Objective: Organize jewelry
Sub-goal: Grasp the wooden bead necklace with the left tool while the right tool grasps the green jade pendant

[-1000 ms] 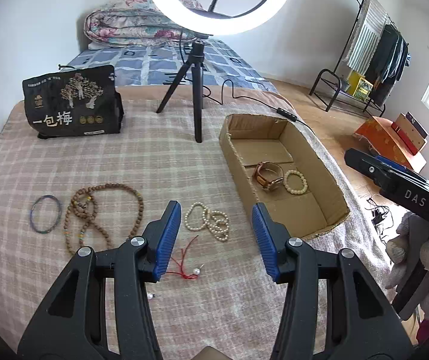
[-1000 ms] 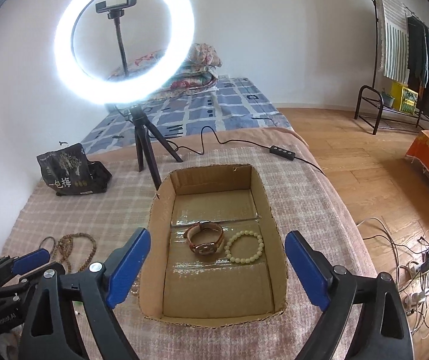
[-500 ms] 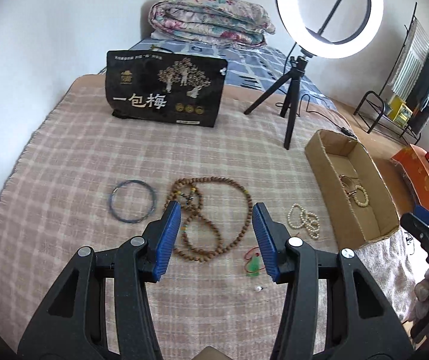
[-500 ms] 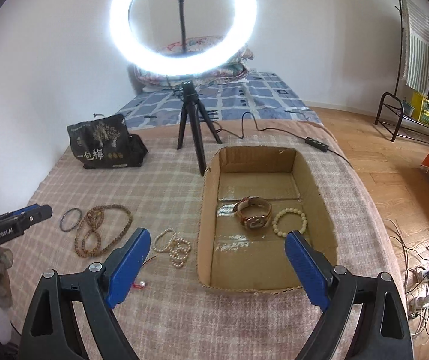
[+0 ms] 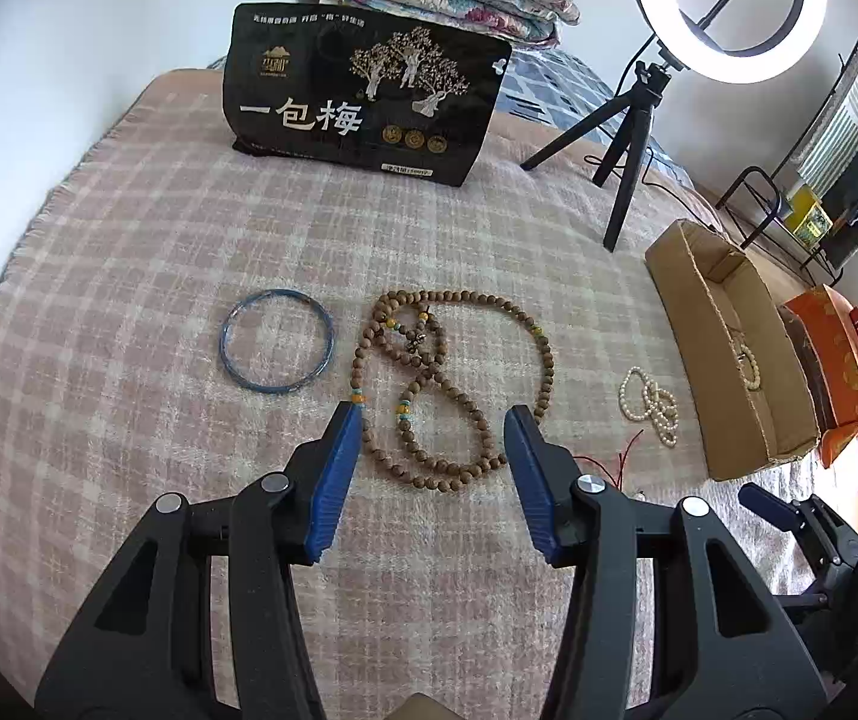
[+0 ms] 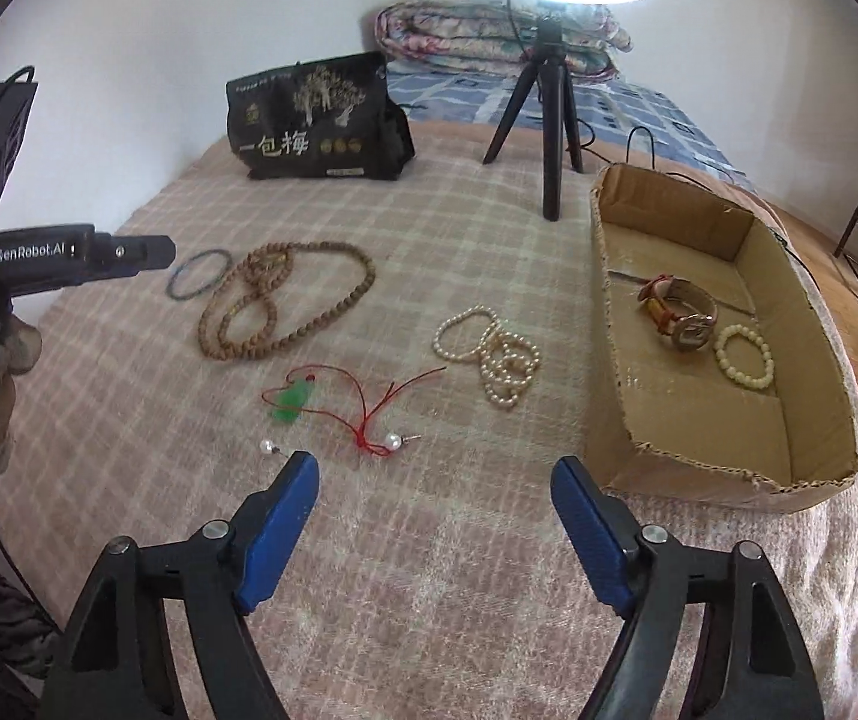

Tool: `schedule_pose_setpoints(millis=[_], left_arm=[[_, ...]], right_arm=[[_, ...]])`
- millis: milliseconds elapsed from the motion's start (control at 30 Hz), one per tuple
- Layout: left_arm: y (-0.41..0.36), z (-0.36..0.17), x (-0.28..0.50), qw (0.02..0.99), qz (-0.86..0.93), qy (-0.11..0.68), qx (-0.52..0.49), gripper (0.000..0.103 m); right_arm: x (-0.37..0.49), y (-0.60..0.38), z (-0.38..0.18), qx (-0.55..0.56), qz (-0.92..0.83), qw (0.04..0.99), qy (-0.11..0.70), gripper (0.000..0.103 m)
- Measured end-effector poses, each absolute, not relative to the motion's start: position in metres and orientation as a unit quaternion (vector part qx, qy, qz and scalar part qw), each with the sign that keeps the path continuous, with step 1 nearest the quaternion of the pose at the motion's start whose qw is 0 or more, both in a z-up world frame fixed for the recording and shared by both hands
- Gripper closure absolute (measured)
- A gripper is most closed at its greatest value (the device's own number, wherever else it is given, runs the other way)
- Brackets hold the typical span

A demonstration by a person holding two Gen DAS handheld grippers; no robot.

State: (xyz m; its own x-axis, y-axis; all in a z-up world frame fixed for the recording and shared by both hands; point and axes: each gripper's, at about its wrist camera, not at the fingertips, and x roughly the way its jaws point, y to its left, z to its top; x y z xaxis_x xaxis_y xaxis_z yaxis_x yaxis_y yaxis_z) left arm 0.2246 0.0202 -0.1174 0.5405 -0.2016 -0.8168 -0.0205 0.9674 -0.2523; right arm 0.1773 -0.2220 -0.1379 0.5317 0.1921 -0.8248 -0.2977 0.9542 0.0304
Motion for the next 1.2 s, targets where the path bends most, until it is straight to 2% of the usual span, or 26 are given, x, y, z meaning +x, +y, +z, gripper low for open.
schedule_pose_setpoints(millis=[133, 467, 667, 1200], left_arm=[[0.022, -0.124, 0.229, 0.866, -0.051, 0.482, -0.121, 0.053], [0.024, -0.139, 0.24, 0.855, -0.05, 0.499, -0.134, 0.053], [0.027, -0.146, 0.243, 0.85, -0.047, 0.507, -0.136, 0.053], [0.035, -0.172, 0.276, 0.831, 0.001, 0.531, -0.167, 0.052]], right_arm=[[0.187, -0.227, -0.143, -0.025, 0.146, 0.869, 0.472, 0.031], [0.206, -0.192, -0.149, -0.012, 0.22, 0.845, 0.487, 0.054], [0.212, -0.162, -0.162, -0.017, 0.236, 0.832, 0.502, 0.06], [0.229, -0.153, -0.177, -0.004, 0.207, 0.831, 0.517, 0.062]])
